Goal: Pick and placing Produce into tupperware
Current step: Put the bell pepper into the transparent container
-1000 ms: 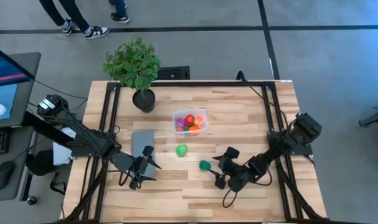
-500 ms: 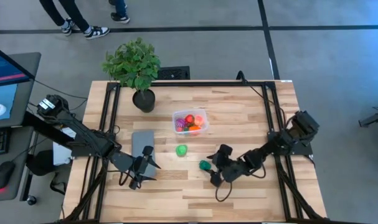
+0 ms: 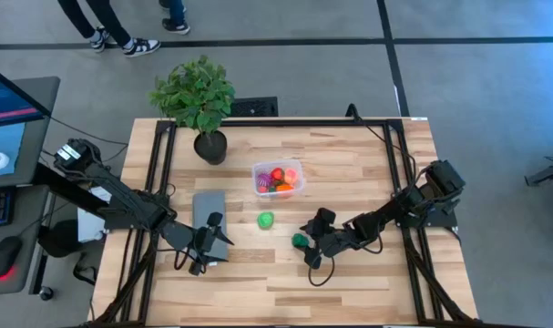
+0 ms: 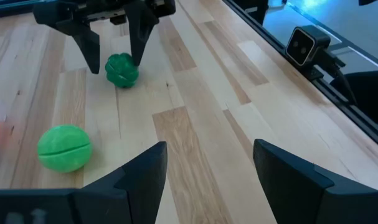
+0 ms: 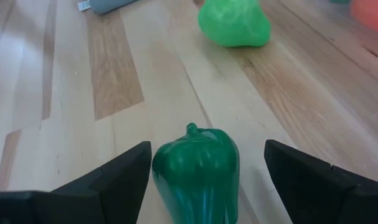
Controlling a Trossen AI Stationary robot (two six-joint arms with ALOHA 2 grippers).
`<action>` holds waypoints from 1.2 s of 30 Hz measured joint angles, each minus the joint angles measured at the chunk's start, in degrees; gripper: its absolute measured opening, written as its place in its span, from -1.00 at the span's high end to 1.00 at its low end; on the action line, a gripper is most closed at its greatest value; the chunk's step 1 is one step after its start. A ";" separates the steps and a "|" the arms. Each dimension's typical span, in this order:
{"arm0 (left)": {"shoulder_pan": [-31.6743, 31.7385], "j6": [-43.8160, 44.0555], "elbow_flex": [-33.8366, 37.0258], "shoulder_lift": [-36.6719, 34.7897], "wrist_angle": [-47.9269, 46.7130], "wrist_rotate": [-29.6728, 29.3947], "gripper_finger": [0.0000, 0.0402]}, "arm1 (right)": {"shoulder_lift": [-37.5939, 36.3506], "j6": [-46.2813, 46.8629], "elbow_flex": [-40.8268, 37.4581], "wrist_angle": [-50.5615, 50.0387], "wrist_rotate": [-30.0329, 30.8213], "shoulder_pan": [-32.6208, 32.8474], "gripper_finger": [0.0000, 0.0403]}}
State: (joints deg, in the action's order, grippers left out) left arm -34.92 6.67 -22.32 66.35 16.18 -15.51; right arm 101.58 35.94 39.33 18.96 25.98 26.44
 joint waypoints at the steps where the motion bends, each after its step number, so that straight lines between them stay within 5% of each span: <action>1: 0.00 -0.05 0.16 0.00 0.11 0.02 -0.15 | 0.00 -0.02 0.00 0.00 -0.21 0.00 -0.70; 21: 0.00 -0.50 0.15 0.00 1.65 0.00 -0.15 | 3.68 1.56 0.69 1.76 -0.46 0.04 -0.74; 36: 0.02 -0.87 0.15 0.00 1.76 -0.17 -0.15 | 6.97 -1.89 3.15 1.13 1.27 0.04 -0.58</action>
State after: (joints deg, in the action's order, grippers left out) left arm -34.89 5.80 -22.17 66.35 17.93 -15.68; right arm 108.55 34.04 42.48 20.09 27.24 26.48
